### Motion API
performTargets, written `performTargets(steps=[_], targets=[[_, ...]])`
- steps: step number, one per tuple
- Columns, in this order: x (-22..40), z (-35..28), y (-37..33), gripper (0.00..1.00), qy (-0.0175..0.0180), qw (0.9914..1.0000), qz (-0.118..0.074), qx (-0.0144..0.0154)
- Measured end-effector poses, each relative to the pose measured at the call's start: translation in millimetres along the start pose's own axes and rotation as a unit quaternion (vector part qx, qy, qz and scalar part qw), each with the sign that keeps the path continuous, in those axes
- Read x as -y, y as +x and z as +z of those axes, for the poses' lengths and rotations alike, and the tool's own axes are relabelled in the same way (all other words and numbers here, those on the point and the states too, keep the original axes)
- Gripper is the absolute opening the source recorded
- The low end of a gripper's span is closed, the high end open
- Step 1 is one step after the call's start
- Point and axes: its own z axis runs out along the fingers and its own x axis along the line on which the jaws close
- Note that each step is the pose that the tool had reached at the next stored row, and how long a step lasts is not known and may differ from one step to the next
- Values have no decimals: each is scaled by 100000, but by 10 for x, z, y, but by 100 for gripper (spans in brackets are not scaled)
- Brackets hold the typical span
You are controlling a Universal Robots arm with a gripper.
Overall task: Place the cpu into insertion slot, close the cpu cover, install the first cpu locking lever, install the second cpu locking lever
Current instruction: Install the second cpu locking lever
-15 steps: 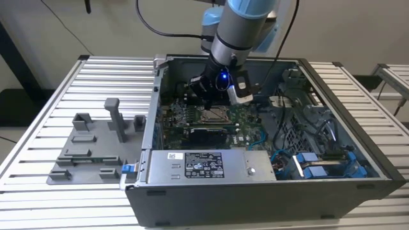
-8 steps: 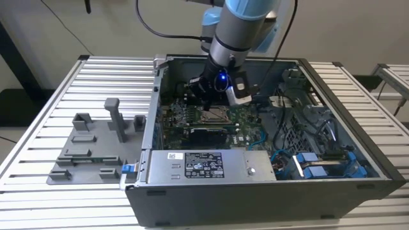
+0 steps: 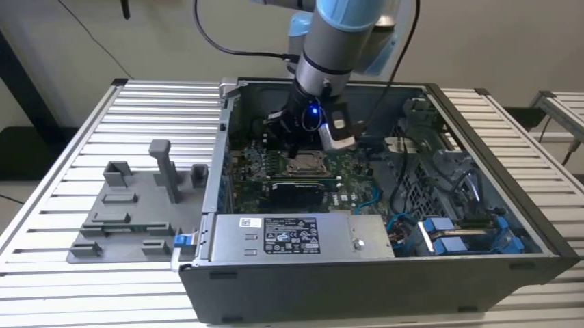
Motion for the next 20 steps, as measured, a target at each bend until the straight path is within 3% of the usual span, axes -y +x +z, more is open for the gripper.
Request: performTargets(steps=[12, 20], targets=[[-11, 79, 61, 11, 390, 99999, 59, 63], [4, 146, 102, 11, 349, 99998, 6, 542]])
